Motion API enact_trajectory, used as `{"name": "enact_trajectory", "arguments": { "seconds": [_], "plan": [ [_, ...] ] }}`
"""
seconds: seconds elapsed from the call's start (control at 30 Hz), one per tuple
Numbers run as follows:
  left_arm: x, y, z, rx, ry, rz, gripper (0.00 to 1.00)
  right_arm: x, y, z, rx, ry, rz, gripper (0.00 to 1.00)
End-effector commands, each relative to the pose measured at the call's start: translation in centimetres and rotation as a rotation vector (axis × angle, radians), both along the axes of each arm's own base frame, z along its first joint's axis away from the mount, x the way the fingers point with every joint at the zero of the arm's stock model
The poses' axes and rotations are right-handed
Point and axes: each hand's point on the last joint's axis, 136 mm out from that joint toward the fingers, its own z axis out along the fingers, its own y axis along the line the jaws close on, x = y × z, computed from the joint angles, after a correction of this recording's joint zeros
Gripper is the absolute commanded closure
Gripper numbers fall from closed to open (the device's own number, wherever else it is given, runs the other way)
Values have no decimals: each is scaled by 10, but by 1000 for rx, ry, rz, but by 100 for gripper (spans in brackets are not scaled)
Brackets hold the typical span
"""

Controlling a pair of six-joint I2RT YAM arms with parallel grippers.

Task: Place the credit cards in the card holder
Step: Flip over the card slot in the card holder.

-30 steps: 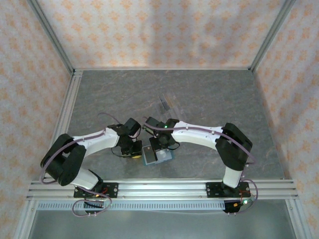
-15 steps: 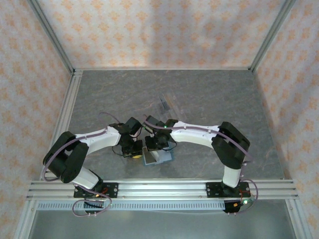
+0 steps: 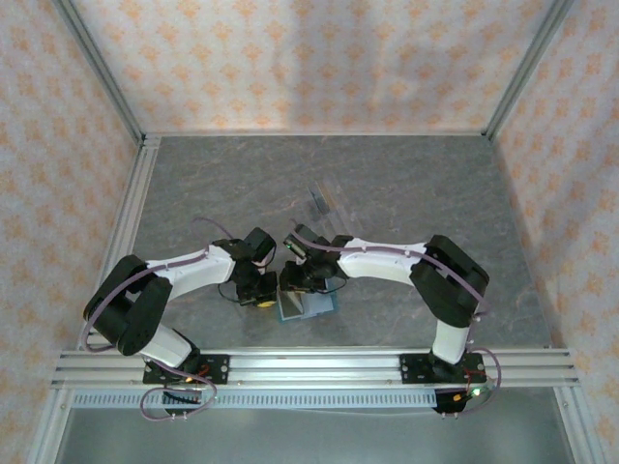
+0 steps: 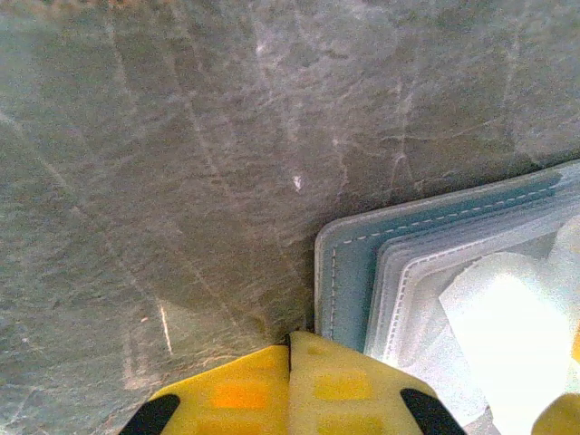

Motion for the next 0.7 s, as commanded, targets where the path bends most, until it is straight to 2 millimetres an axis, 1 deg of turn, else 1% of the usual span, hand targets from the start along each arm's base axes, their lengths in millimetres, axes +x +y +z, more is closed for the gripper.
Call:
{"name": "enact_trajectory", "arguments": {
  "seconds": [0.0,0.07,0.2,0.27,0.3,0.57,0.67],
  "plan": [
    [6,-12,-6,-22,-37,-24,94,-2,4,15,83,7,-23,66],
    [6,-12,-5,-21,-36,-29,94,-4,3,17,99,17,-38,65],
    [6,-12,-4,-19,-38,-35,94,-3,-18,14,-13,-20,-40,61],
    [6,-12,-4,-19,-37,-34,94,-2,-24,18,-37,-42,-31,59],
    [6,-12,-4,-18,-37,-36,94,-2,-26,19,-46,-48,-25,55],
    [4,-10,-5,-13,-35,-38,94,-5,-20,22,-24,-34,-1,53],
    [4,-10,-5,-13,-35,-35,94,-4,-25,23,-51,-45,0,57]
  ]
}}
